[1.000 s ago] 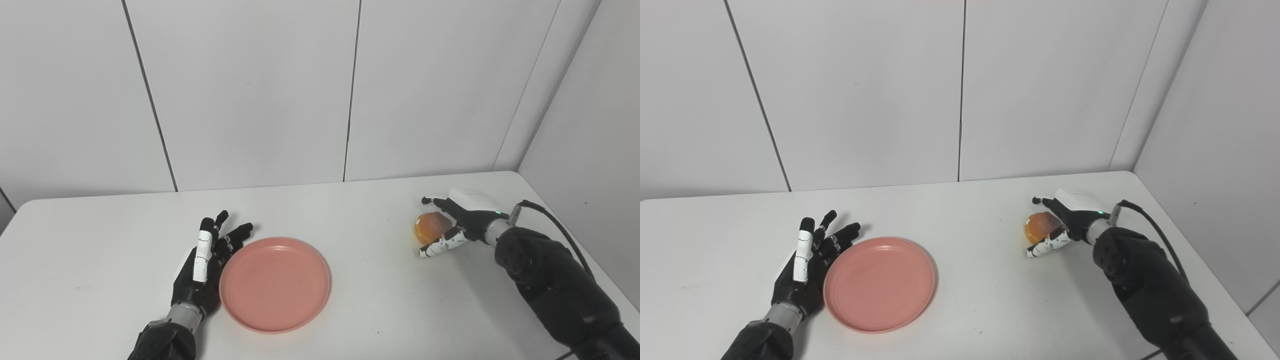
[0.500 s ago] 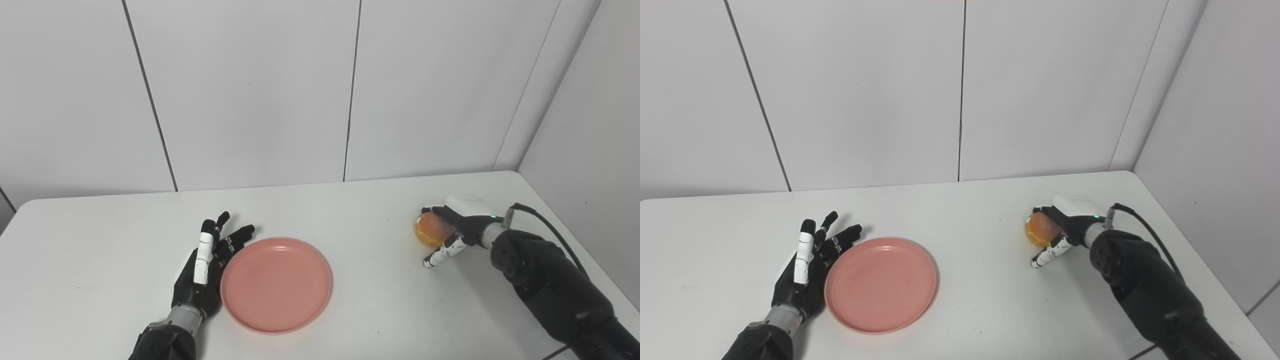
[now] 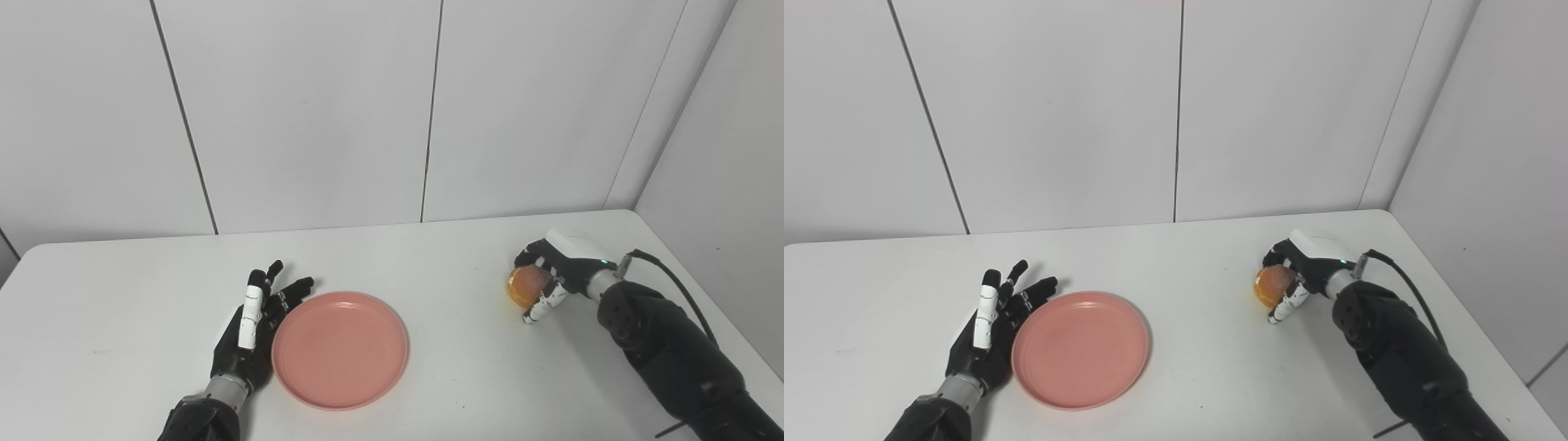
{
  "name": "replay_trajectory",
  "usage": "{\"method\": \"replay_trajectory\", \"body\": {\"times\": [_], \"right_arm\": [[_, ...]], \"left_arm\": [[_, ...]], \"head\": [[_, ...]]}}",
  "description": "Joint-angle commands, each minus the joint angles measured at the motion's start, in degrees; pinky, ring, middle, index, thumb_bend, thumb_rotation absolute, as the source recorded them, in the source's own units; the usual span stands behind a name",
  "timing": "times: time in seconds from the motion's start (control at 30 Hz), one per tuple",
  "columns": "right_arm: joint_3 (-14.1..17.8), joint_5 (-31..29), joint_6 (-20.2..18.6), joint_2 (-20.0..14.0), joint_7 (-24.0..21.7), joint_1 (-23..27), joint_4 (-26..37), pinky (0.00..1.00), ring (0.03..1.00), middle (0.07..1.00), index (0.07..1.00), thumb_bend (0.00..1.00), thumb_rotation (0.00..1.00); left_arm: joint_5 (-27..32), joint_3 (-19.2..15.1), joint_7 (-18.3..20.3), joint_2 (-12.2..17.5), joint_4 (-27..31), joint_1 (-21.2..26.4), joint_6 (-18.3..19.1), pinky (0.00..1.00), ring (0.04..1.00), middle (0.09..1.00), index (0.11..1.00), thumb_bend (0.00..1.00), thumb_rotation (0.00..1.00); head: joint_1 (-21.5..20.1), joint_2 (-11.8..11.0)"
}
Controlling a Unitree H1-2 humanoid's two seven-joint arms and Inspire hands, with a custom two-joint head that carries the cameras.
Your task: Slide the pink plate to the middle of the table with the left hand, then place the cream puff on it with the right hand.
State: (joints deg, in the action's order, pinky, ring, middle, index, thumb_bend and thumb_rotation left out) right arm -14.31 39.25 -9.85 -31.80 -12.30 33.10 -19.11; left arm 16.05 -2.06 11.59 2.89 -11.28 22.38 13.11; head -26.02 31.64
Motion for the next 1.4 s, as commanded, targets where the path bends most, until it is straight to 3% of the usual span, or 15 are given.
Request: {"method": "replay_trajectory", "body": {"times": [0.0, 0.07, 0.3, 0.4, 0.67, 0.7, 0.83, 1.07, 1.2, 1.37], "right_arm": [[0.7, 0.1, 2.5, -1.4, 2.8, 1.2, 0.1, 0.31, 0.375, 0.451, 0.505, 0.53, 0.00], [0.4, 0.3, 2.6, -1.4, 3.2, 1.2, -0.1, 0.25, 0.315, 0.415, 0.510, 0.52, 0.00], [-0.5, 1.0, 1.9, -1.6, 3.0, 1.1, 0.0, 0.23, 0.301, 0.400, 0.512, 0.52, 0.00], [-0.7, 1.2, 1.7, -1.8, 2.8, 1.2, 0.2, 0.28, 0.367, 0.436, 0.508, 0.52, 0.00], [-0.3, 1.4, 1.0, -2.3, 1.5, 1.6, 3.3, 0.27, 0.355, 0.425, 0.507, 0.52, 0.00], [-0.1, 1.3, 1.1, -2.5, 1.3, 1.7, 4.0, 0.32, 0.403, 0.455, 0.498, 0.53, 0.00], [0.8, 0.5, 2.5, -3.5, 0.1, 2.2, 7.9, 0.32, 0.404, 0.457, 0.499, 0.53, 0.00], [1.5, -0.9, 3.4, -3.9, -1.8, 2.9, 15.4, 0.44, 0.491, 0.501, 0.477, 0.53, 0.00], [1.9, -2.7, 4.9, -3.2, -2.8, 2.9, 19.9, 0.41, 0.459, 0.486, 0.487, 0.53, 0.00], [2.2, -4.6, 5.0, -1.8, -4.4, 3.2, 24.2, 0.37, 0.434, 0.482, 0.488, 0.53, 0.00]], "left_arm": [[0.2, 0.2, 0.4, -0.2, 0.8, 0.4, 0.7, 0.95, 0.857, 0.762, 1.000, 0.97, 0.91], [0.1, 0.2, 0.3, -0.3, 0.7, 0.4, 0.7, 0.94, 0.853, 0.761, 0.999, 0.96, 0.91], [0.2, 0.4, 0.5, -0.2, 0.8, 0.4, 0.7, 0.95, 0.855, 0.762, 0.997, 0.97, 0.92], [0.3, 0.4, 0.4, -0.3, 1.0, 0.4, 1.0, 0.96, 0.855, 0.762, 0.995, 0.97, 0.91], [0.4, 0.5, 0.4, -0.7, 1.2, 0.4, 1.2, 0.96, 0.856, 0.764, 0.992, 0.96, 0.90], [0.3, 0.6, 0.4, -0.8, 1.2, 0.4, 1.2, 0.96, 0.855, 0.771, 0.989, 0.96, 0.90], [-0.3, 1.2, 0.0, -1.5, 1.6, 0.2, 1.1, 0.96, 0.855, 0.772, 0.987, 0.95, 0.91], [-1.6, 2.1, -1.2, -3.2, 1.9, 0.1, 0.9, 0.90, 0.847, 0.761, 0.966, 0.95, 0.90], [-2.9, 2.4, -3.0, -4.9, 2.1, 0.0, 0.8, 0.89, 0.845, 0.763, 0.956, 0.98, 0.89], [-3.7, 2.5, -4.3, -6.6, 1.5, -0.1, 0.1, 0.87, 0.884, 0.830, 0.944, 0.97, 0.88]], "head": [[0.1, 0.1], [0.1, 0.1], [0.1, 0.1], [0.3, 0.2], [1.9, 0.3], [1.9, 0.3], [6.0, 1.0], [10.9, 1.5], [15.8, 1.5], [19.5, 1.3]]}}
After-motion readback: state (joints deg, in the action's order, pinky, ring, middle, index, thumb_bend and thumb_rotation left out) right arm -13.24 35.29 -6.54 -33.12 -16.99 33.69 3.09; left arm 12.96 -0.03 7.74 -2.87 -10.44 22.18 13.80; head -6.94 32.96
